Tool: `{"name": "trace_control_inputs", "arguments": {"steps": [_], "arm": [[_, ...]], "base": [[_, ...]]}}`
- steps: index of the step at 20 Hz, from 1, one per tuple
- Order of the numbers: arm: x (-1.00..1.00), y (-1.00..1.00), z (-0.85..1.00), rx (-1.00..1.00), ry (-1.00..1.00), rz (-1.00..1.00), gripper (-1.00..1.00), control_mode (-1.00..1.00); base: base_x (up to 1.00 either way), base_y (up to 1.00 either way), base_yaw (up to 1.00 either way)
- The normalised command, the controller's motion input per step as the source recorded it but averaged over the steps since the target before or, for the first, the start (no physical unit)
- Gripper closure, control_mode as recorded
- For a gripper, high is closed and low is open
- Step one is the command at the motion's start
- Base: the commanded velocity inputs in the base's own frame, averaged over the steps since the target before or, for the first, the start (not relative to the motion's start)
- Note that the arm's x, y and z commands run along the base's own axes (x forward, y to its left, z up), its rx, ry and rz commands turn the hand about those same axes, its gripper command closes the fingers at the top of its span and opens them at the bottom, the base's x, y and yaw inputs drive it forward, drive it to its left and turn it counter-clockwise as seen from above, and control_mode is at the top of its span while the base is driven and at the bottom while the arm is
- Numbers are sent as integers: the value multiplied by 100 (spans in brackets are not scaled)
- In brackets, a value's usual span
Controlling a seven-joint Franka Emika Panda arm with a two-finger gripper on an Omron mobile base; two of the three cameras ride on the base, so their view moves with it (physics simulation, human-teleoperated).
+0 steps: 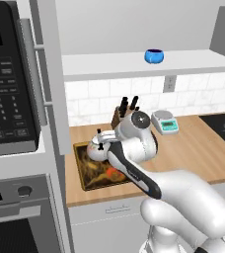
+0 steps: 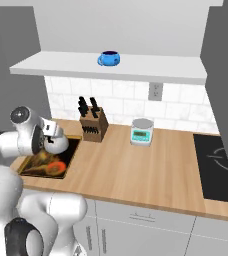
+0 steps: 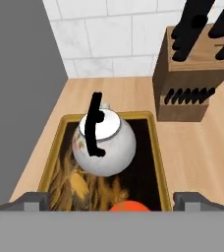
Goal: Pick the kettle from the counter and place it on the tray. Then pick the mug from the cabinet and place it on the tray. Then close the cabinet doors.
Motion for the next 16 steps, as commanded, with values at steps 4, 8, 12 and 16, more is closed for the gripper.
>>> {"name": "trace_control_inputs", "arguments": {"steps": [4,8,12,16], "arm": [[-46,-36,65,0,-10,-1,-100,-100],[-41,-36,66,0,-16,-2,-100,-100],[-30,-30,69,0,-21,-7,-100,-100],[-24,-35,73,0,-18,-9,-100,-100]], "base": [[0,0,0],[0,0,0],[0,0,0],[0,0,0]]}}
